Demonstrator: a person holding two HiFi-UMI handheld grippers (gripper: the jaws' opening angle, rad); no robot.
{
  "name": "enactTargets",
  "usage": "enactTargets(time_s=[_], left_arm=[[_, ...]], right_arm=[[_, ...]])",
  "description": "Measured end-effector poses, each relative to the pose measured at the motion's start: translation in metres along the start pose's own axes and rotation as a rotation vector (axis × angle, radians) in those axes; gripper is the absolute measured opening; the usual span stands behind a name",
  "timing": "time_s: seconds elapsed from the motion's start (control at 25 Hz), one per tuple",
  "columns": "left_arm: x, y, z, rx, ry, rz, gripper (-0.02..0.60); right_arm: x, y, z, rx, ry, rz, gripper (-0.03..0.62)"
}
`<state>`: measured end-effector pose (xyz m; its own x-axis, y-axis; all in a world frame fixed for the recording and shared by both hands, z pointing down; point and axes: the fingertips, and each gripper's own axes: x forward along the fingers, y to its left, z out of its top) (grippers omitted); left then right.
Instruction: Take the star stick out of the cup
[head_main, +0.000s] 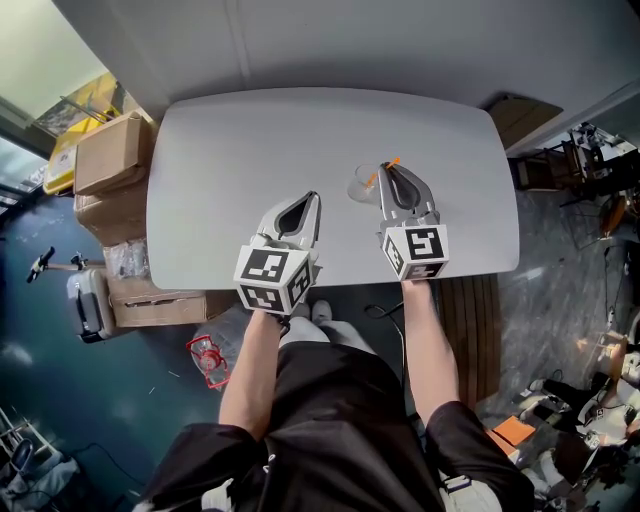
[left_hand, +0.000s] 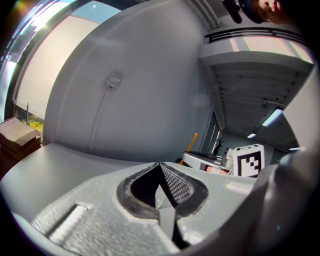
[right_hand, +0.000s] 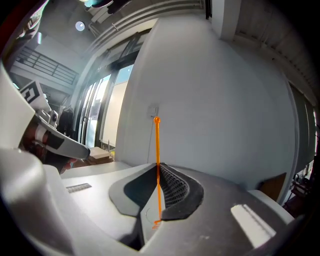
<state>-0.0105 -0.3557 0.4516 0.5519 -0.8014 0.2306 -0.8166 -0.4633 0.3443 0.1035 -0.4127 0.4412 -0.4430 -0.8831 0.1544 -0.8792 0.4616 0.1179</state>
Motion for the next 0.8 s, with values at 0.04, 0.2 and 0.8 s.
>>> enactTargets(time_s=[0.04, 0.2, 0.8], left_arm=[[-0.001, -0.002, 0.000, -0.001, -0.001, -0.002, 0.002], [-0.001, -0.009, -0.001, 0.003, 0.000, -0.008, 0.002], [-0.008, -0.039, -0.002, 0.022, -0.010, -0.049, 0.002]], right_arm=[[-0.004, -0.001, 0.006, 0.004, -0.013, -0.005, 0.018], [-0.017, -0.006, 0.026, 0.011, -0.059, -0.020, 0.018], [-0.081, 0.013, 0.094, -0.063, -0.167, 0.005, 0.018]])
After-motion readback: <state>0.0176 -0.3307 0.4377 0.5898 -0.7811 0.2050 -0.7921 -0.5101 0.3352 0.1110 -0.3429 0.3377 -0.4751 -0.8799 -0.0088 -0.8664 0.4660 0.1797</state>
